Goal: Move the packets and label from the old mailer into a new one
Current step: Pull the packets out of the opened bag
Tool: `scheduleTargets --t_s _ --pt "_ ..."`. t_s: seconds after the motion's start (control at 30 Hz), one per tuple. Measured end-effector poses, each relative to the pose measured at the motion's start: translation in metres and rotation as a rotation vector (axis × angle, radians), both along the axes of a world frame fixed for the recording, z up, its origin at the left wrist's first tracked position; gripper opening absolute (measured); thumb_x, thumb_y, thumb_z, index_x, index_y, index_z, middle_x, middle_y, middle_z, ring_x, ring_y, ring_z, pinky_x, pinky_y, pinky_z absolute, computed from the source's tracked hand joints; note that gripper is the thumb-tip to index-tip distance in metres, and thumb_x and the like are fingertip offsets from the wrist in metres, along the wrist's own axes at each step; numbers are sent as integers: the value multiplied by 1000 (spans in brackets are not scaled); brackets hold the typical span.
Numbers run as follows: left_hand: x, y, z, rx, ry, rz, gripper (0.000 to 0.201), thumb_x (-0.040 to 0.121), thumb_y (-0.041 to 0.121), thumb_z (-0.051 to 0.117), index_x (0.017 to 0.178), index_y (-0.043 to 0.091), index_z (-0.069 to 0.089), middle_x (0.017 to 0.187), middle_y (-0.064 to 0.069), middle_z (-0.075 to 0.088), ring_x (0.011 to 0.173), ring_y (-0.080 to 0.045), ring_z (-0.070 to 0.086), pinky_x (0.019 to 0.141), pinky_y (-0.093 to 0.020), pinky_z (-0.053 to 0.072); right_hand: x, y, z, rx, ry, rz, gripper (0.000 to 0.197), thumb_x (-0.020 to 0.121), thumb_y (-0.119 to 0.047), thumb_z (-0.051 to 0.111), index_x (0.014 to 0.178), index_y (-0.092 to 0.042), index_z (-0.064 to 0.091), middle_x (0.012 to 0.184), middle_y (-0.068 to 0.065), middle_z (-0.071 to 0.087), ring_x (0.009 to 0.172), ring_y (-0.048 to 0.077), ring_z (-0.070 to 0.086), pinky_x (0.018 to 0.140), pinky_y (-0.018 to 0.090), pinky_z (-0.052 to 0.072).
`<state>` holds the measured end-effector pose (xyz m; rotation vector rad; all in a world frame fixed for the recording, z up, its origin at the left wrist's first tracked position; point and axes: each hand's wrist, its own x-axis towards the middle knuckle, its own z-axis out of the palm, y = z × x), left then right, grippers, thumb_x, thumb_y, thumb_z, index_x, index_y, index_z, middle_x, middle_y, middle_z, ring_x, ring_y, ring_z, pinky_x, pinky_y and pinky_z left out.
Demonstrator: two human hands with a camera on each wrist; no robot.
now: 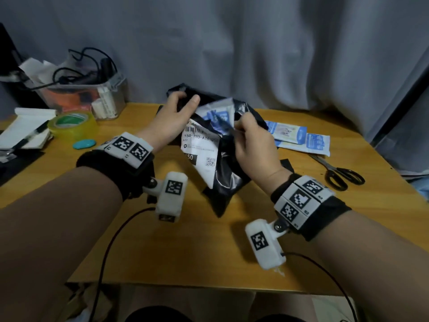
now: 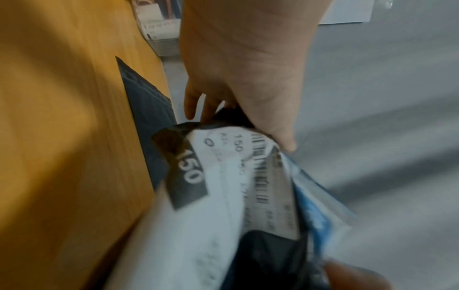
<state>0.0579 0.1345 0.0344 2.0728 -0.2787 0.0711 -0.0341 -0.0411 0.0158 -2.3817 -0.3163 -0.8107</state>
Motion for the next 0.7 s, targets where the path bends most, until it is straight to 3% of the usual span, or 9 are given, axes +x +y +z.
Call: scheduleTargets --t_s 0.1,0.17,0.27,0.37,0.4,0.47,0.53,0.7 --pt "-5 4 -12 -149 23 24 83 86 69 35 149 25 2 152 0 29 138 -16 32 116 -37 25 5 -8 6 127 -88 -36 9 93 -9 50 95 0 49 78 18 62 70 40 59 58 42 44" --pt "-8 2 -21 -188 35 22 92 80 75 34 148 26 -5 154 1 24 140 -17 29 116 -38 24 10 -11 9 191 -151 -65 11 93 -8 51 94 3 49 75 15 60 67 37 57 57 42 43" --pt "-10 -7 -26 -320 73 18 90 73 82 35 146 34 13 150 1 34 135 -18 37 113 -38 30 20 -18 11 336 -210 -125 11 92 -6 52 93 5 49 70 -6 50 66 24 51 61 32 37" --pt "-15 -11 -16 -376 104 -61 94 56 88 47 134 37 34 135 6 49 122 -12 49 102 -32 41 25 -27 12 437 -243 -166 7 92 -5 51 94 1 48 77 1 49 69 17 47 62 20 31" --pt "-16 -10 -12 -365 88 -83 88 62 78 56 135 32 36 128 7 54 115 -9 54 97 -28 43 26 -30 12 459 -244 -169 6 92 -5 51 94 -4 45 80 3 49 69 16 46 61 17 31" --pt "-15 -9 -7 -335 33 -63 63 78 41 69 131 19 43 107 8 60 97 -6 60 84 -20 49 29 -39 10 519 -237 -192 13 93 -7 50 93 -11 38 81 5 51 66 12 46 58 10 33" --pt "-13 -7 -4 -333 -34 -2 41 84 17 68 119 14 48 91 7 60 82 -8 61 71 -16 52 35 -49 8 613 -231 -231 15 93 -8 49 93 -13 35 77 0 51 64 5 46 58 6 35" --pt "-4 -11 0 -410 -53 98 27 87 4 62 106 13 45 80 1 54 72 -13 55 68 -24 51 45 -69 6 782 -246 -344 12 95 -14 47 94 -12 35 68 -13 42 55 -9 45 57 10 36"
